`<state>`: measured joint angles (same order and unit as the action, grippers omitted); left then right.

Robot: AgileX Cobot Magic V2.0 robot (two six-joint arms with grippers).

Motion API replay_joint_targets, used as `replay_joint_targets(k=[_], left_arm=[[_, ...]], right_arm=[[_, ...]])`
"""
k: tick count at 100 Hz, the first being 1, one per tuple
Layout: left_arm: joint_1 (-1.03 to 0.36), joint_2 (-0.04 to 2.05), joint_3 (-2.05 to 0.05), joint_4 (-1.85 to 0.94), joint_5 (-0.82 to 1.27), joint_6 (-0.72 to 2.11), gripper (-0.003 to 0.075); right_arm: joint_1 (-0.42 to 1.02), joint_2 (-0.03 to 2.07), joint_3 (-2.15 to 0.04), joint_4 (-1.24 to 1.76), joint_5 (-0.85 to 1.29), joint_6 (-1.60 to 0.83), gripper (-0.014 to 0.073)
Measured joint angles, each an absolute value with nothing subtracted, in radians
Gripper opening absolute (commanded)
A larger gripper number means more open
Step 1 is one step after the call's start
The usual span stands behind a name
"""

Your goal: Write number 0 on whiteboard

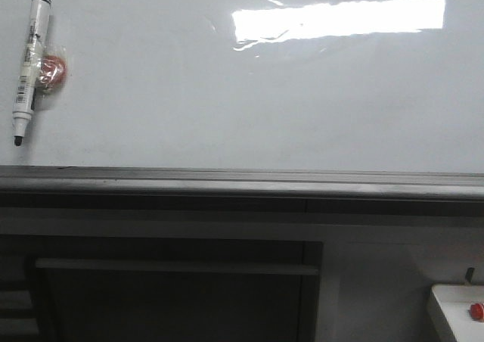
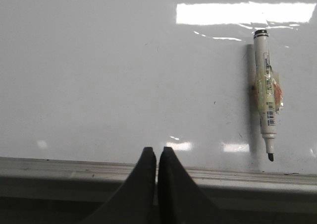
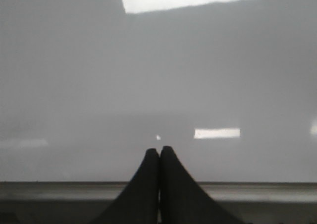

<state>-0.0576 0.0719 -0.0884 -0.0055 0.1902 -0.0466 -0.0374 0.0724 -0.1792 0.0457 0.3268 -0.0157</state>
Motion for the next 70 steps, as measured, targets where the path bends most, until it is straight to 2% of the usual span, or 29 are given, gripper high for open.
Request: replay_joint_targets(k=[14,31,38,50,55,60,70], left_arm=[[-0.055,0.218,-0.184,-0.009,0.213,-0.047,-0.002],[-0.055,0.351,-0.258,-0.017,0.216,-0.047,-0.0004],[-0.055,0.388,-0.272,-0.029,0.214,-0.047,0.0103],[-0.055,0.438,-0.275,-0.079,0.167,-0.047,0.043],[-0.055,0.455,-0.275,-0.105,0.139,-0.047,0.0523],[-0.055,0.473,-0.275,-0.124,0.1,-0.048,0.0566],[-0.055,0.513,-0.275,-0.154,0.035,-0.048,0.0564]], right_arm=[[-0.037,0.193,-0.249,0.048,0.433,-0.016,-0.0056],[-0.037,0.273,-0.261,0.083,0.444,-0.016,-0.0055],[-0.037,0.28,-0.261,0.094,0.439,-0.016,-0.0055],[-0.037,0.283,-0.261,0.101,0.415,-0.016,-0.0056],[-0.037,0.283,-0.261,0.102,0.405,-0.016,-0.0056],[-0.037,0.283,-0.261,0.105,0.394,-0.016,-0.0056],[-0.037,0.283,-0.261,0.153,0.371,-0.016,-0.0056]])
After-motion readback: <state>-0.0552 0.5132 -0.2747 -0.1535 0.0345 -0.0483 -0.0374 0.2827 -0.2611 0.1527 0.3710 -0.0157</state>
